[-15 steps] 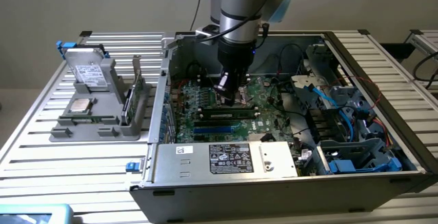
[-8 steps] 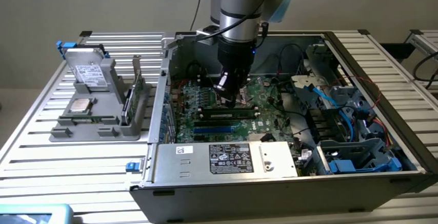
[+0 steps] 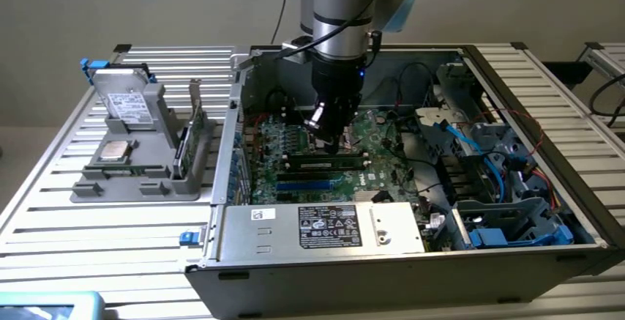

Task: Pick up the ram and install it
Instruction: 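Press down the ram until it locks into place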

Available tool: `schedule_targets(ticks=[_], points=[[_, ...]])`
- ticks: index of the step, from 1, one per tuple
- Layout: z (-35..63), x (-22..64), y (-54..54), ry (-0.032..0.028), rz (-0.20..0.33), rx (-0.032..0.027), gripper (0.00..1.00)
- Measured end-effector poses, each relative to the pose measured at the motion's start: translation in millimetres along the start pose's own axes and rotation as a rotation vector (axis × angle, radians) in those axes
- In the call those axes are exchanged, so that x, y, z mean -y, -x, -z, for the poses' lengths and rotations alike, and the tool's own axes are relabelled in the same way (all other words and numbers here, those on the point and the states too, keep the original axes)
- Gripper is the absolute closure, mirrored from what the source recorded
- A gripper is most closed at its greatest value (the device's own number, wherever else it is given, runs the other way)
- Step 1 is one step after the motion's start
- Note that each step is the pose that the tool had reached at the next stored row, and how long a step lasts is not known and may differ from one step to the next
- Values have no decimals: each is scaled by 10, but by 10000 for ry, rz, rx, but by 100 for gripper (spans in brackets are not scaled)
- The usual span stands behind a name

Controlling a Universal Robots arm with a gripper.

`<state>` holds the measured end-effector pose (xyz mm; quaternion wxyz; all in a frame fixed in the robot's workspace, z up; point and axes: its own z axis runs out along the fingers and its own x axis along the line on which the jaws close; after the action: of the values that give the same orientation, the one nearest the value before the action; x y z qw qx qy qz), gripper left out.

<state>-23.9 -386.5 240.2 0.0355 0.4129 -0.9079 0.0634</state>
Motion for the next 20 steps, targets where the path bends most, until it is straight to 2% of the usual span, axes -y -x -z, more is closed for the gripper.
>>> schedule_targets(ticks=[7,12,20], points=[[2,0,0,-74,-776,76,89],[2,0,0,-103,-1349,109,89],[3,0,0,-117,-2289,125,89]])
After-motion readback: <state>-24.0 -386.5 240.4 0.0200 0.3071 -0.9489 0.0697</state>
